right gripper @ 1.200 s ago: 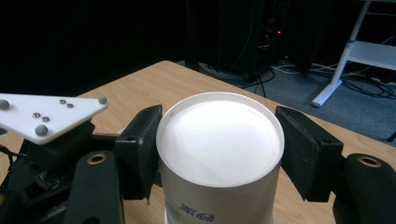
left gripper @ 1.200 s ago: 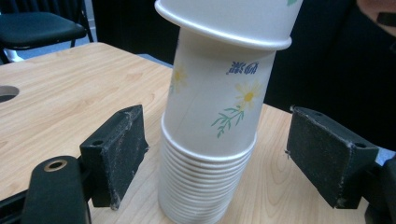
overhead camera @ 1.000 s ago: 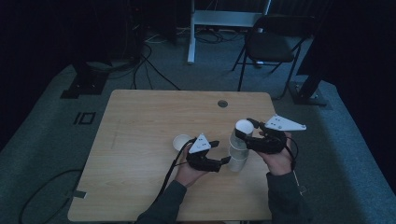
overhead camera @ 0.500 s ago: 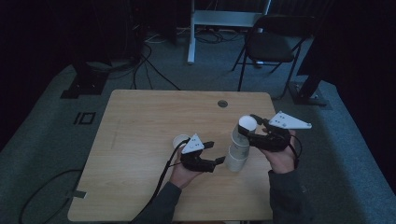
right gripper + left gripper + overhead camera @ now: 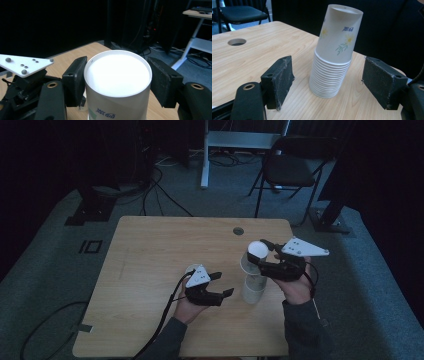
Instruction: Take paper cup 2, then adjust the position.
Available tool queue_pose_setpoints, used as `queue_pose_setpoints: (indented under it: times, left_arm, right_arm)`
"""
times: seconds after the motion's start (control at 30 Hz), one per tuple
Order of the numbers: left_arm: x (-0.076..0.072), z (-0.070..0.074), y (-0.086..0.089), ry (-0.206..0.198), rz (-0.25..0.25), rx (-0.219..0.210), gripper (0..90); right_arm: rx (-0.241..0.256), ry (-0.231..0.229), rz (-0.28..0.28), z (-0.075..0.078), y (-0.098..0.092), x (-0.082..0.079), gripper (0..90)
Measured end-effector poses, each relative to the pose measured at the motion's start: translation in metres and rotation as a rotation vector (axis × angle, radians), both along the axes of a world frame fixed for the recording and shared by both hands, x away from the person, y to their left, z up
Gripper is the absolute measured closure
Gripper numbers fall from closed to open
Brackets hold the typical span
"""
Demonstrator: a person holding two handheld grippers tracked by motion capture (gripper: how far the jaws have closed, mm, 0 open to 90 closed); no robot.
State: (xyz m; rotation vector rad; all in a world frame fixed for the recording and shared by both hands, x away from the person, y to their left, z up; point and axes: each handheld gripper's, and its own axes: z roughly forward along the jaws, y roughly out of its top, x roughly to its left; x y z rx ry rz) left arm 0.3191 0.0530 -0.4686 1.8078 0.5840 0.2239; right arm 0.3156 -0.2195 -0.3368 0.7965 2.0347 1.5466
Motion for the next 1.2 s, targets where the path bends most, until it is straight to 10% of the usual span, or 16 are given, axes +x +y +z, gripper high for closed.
queue_pose_setpoints:
  times: [1.2]
  left_arm:
    - [-0.015, 0.002, 0.030, 0.013, -0.008, -0.029, 33.1]
  right_arm:
    - [0.028, 0.075, 0.111, -0.027, 0.043, 0.009, 35.1]
